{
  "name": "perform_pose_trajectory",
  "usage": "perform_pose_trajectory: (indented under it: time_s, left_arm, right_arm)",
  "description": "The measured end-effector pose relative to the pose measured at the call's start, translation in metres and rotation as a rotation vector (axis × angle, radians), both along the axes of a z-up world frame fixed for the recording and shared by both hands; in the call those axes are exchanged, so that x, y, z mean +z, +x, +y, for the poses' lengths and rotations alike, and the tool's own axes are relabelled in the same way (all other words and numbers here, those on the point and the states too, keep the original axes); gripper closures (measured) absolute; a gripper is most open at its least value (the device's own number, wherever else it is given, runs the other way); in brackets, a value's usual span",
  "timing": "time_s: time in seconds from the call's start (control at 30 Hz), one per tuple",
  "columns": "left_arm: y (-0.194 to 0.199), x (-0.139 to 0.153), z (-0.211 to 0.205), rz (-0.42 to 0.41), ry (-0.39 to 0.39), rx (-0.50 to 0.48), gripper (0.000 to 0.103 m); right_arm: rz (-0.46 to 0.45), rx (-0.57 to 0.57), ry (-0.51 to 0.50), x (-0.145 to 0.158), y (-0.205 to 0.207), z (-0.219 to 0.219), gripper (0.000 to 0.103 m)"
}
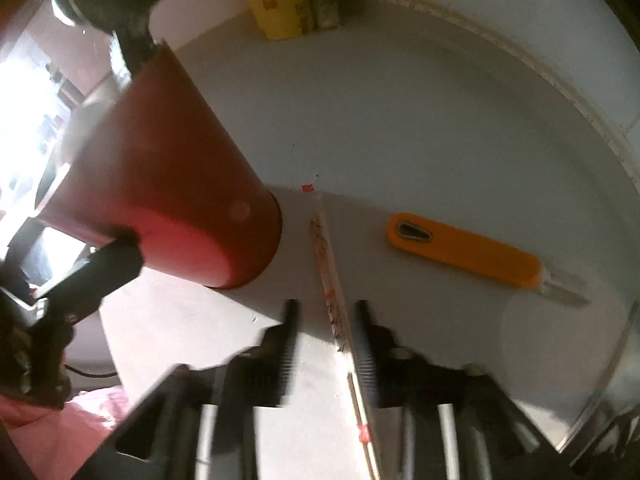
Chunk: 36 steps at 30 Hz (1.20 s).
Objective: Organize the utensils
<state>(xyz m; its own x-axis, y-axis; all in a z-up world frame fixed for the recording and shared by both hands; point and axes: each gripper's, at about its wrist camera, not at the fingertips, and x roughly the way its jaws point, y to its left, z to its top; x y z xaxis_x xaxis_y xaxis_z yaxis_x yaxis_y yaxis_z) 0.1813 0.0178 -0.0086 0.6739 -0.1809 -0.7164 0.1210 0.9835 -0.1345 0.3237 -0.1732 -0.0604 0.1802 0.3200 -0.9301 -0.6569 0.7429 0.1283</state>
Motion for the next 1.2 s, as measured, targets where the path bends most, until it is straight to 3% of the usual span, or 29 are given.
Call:
perform_pose_trajectory:
  time_s: [0.17, 0.67, 0.77, 1.0, 1.2]
  left_arm:
    - [0.003, 0.0, -0.002, -0.004, 0.008, 0.009, 0.016]
    - [0.013, -0.002, -0.013, 0.0, 0.03, 0.064, 0.016]
    - [0.01, -0.002, -0.012, -0.004, 0.026, 0.115, 0.016]
    - [0.002, 0.0, -0.004, -0.011, 0.018, 0.153, 0.016]
    - [-0.005, 0.001, 0.004, 0.006, -0.026, 0.153, 0.016]
  right_arm:
    - [-0.002, 0.014, -0.013, -0.001, 0.005, 0.004, 0.055]
    - [0.025, -0.007, -0.007, -0.012, 0.02, -0.005, 0.055]
    - [0.058, -0.12, 0.05, -0.008, 0.033, -0.027, 0.055]
    - [0.162, -0.516, 0.158, -0.011, 0.068, -0.112, 0.055]
    - [0.268, -0.715, 0.252, -0.02, 0.089, -0.131, 0.053]
